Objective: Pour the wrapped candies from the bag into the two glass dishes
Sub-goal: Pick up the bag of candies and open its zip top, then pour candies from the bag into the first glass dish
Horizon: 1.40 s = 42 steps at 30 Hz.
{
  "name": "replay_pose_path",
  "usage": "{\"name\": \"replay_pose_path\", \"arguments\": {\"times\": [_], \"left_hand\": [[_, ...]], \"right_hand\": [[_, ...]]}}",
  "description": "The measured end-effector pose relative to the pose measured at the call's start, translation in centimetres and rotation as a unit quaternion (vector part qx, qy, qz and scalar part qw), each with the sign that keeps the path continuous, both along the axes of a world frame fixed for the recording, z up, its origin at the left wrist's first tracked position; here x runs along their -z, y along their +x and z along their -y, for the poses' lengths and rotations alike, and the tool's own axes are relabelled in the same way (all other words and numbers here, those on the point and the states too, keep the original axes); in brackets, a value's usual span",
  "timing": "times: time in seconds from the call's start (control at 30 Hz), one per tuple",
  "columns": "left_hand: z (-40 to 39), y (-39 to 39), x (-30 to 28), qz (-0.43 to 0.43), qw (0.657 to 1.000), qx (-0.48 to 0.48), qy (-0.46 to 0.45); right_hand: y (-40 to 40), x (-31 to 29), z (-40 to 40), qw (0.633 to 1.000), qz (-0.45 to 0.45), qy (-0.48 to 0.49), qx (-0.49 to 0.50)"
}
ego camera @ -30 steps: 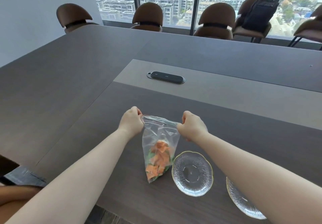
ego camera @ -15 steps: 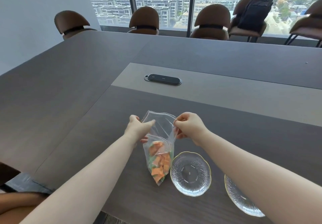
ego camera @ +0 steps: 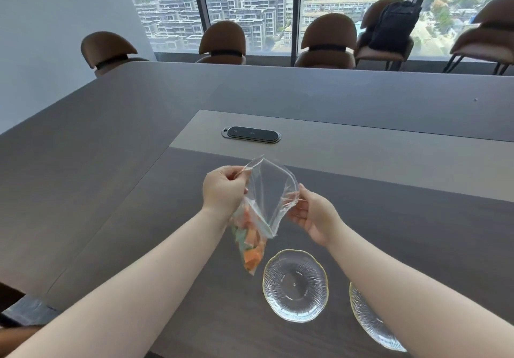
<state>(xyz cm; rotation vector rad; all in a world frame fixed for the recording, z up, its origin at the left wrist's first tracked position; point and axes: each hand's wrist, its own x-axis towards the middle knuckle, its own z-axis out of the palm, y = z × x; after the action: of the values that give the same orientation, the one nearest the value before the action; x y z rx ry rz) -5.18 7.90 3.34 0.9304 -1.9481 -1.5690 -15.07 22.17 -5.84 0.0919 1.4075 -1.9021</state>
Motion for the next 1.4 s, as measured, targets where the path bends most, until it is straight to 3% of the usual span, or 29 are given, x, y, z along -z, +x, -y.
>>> {"name": "replay_pose_path", "arguments": {"times": [0.1,0.27,0.43,0.6,1.07,1.23,1.4], "left_hand": [[-1.2,-1.6,-1.9,-0.031,0.999,0.020,0.025],[-2.4,-3.3,-4.4,-0.060,0.995,0.063,0.040],[-3.6,-3.8,-4.9,-0.054,0.992,0.105,0.037],[-3.5,-3.5,-3.2,-0.027,0.991,0.127,0.045],[-0.5,-1.5,7.4,0.151,0.977,0.147,0.017],[-0.3,-1.1,10.3,0.227,0.960,0.166,-0.008],[-1.0,0.3,13.8,0.325,0.923,0.203,-0.022]], "right_hand": [[-0.7,2.3,-0.9,0.998,0.012,0.048,0.030],[-1.4,4.6,-1.9,0.995,0.019,0.099,-0.021],[-2.1,5.0,-3.0,0.982,0.172,-0.025,-0.072],[-2.2,6.7,-5.6,0.970,0.215,-0.069,-0.091],[-4.3,9.1,-12.3,0.973,0.184,0.033,-0.135],[-4.3,8.9,-12.4,0.990,0.043,0.092,-0.098],[-4.0,8.3,-12.5,0.985,-0.035,0.164,-0.026]]}}
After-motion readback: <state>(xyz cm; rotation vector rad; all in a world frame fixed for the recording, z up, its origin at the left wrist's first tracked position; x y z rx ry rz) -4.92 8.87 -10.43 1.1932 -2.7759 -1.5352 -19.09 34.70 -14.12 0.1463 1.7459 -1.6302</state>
